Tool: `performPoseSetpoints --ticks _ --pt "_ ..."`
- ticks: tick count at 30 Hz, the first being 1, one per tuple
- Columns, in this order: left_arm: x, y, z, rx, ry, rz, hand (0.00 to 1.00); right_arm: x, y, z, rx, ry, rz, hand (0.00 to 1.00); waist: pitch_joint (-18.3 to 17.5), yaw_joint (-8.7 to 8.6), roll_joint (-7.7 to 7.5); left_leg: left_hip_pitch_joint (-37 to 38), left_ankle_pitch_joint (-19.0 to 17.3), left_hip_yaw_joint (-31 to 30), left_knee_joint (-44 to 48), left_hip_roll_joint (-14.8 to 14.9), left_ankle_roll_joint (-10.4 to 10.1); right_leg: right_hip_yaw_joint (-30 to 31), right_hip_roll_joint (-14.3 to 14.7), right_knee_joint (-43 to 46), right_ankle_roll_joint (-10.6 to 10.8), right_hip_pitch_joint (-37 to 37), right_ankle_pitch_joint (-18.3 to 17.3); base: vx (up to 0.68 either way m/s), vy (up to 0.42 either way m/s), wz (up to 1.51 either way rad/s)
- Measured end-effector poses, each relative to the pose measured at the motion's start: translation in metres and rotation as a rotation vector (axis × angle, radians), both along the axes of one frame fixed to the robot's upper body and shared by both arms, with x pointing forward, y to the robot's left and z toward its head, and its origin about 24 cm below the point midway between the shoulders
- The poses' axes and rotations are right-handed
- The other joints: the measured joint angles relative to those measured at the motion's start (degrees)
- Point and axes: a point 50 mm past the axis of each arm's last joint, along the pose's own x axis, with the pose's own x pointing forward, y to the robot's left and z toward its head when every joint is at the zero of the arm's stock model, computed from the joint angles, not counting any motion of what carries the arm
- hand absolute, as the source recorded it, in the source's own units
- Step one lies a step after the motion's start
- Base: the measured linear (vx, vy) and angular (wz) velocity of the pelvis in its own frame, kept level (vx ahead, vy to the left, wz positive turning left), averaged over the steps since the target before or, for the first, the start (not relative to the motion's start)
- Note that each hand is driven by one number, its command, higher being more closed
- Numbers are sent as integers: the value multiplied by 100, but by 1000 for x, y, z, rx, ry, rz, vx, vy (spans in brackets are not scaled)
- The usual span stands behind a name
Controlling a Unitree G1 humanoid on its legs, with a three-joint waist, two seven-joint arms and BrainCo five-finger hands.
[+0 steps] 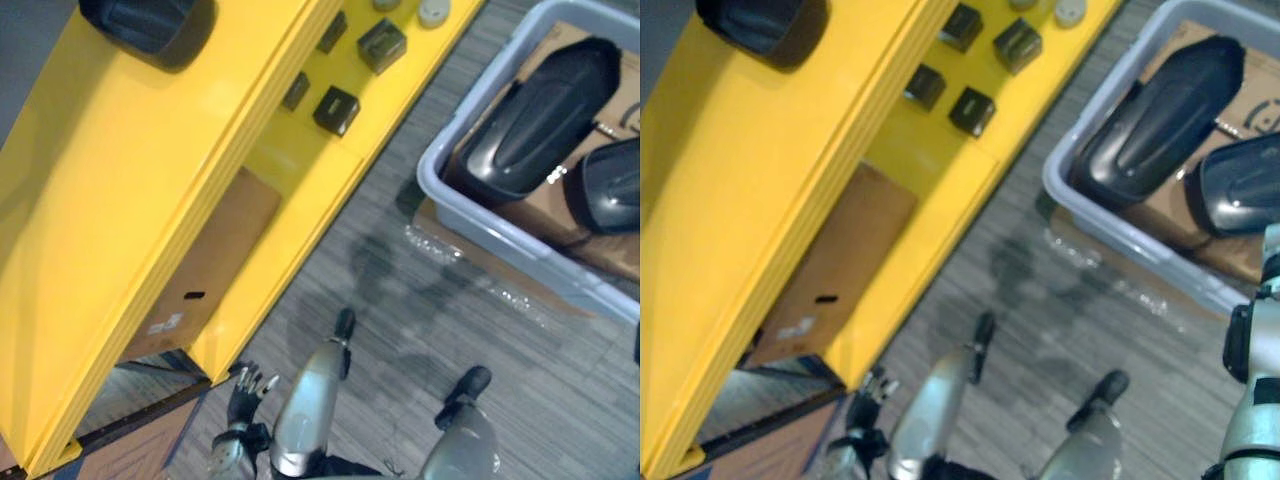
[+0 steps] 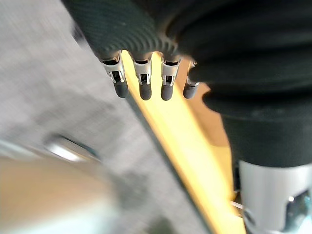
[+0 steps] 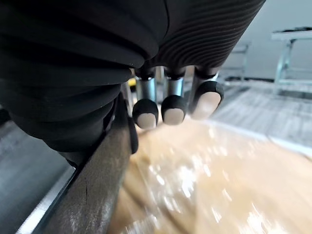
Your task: Walk over and take plastic housings, then place them on the shelf
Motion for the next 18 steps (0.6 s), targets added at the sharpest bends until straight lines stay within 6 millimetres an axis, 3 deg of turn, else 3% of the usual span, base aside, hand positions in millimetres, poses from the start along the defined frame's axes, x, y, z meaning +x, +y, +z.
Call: performPoseSetpoints --ticks 5,10,18 --pt "18 6 28 -62 -102 -29 0 4 1 5 -41 -40 52 100 169 -121 -258 215 121 24 -240 59 -54 0 52 -28 -28 102 3 -6 -15 -1" --pt "28 -1 50 -86 -191 -136 0 12 9 16 -112 -101 124 100 192 -200 -401 478 206 63 -467 176 -111 -1 171 -136 -91 278 48 -1 -36 -7" --pt "42 -12 109 62 -411 -363 0 34 42 26 -308 -148 300 100 105 -464 -844 896 406 217 -953 400 -227 13 415 -459 -206 506 154 -5 -46 -11"
